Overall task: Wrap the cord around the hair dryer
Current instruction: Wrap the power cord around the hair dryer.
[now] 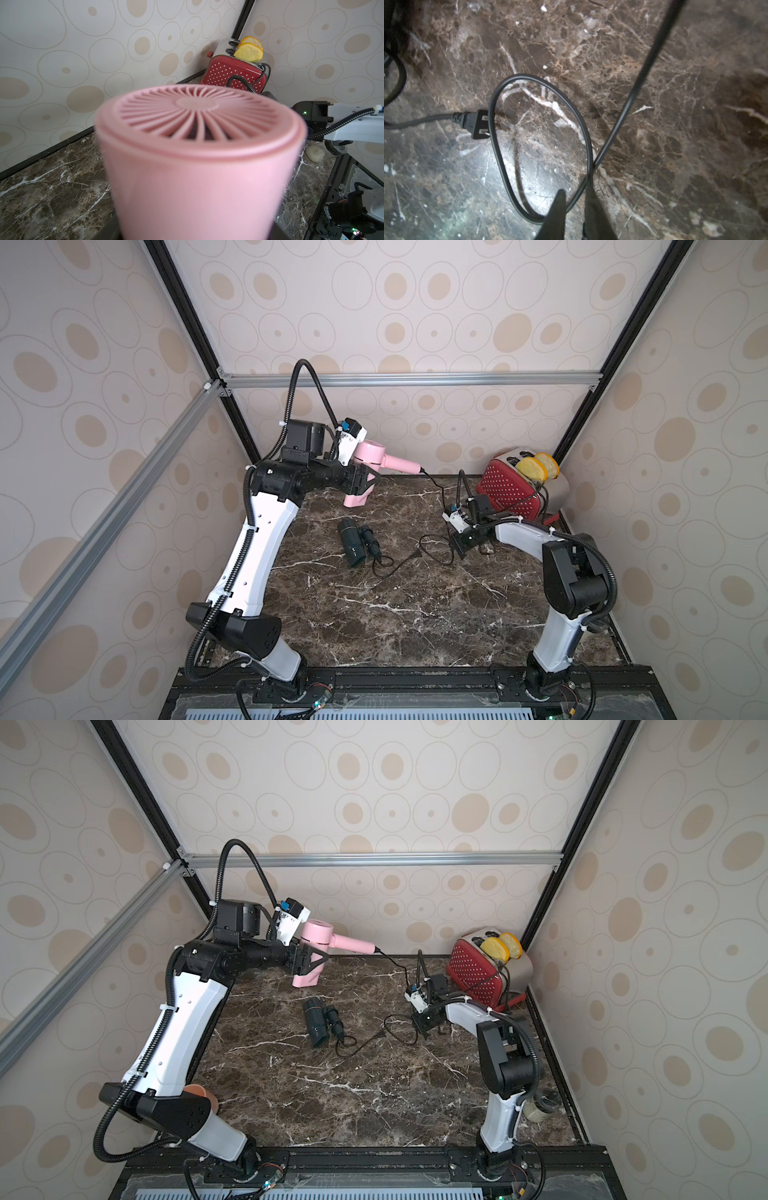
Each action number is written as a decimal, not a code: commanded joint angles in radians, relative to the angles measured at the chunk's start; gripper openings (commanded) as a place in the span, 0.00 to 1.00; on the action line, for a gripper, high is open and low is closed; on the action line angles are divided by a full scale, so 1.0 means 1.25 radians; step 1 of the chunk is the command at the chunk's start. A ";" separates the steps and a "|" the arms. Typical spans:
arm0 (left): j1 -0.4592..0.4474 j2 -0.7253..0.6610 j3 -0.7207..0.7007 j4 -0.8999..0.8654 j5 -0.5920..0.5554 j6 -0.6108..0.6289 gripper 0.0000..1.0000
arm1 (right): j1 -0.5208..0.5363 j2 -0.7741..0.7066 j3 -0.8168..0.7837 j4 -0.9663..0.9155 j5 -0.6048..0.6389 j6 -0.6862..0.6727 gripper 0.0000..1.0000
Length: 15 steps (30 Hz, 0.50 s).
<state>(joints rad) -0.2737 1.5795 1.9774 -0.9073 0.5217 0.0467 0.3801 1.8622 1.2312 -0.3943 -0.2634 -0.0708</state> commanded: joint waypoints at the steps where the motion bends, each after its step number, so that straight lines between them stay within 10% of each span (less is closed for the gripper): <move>1: 0.006 -0.018 0.044 0.014 0.019 0.028 0.00 | -0.005 -0.013 -0.008 -0.025 -0.010 -0.009 0.15; 15: 0.005 -0.020 0.039 0.040 0.061 0.002 0.00 | -0.005 0.044 0.057 -0.078 0.065 -0.019 0.34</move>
<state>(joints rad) -0.2707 1.5795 1.9831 -0.9051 0.5583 0.0444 0.3756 1.8820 1.2629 -0.4541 -0.2058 -0.0834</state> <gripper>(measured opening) 0.673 0.342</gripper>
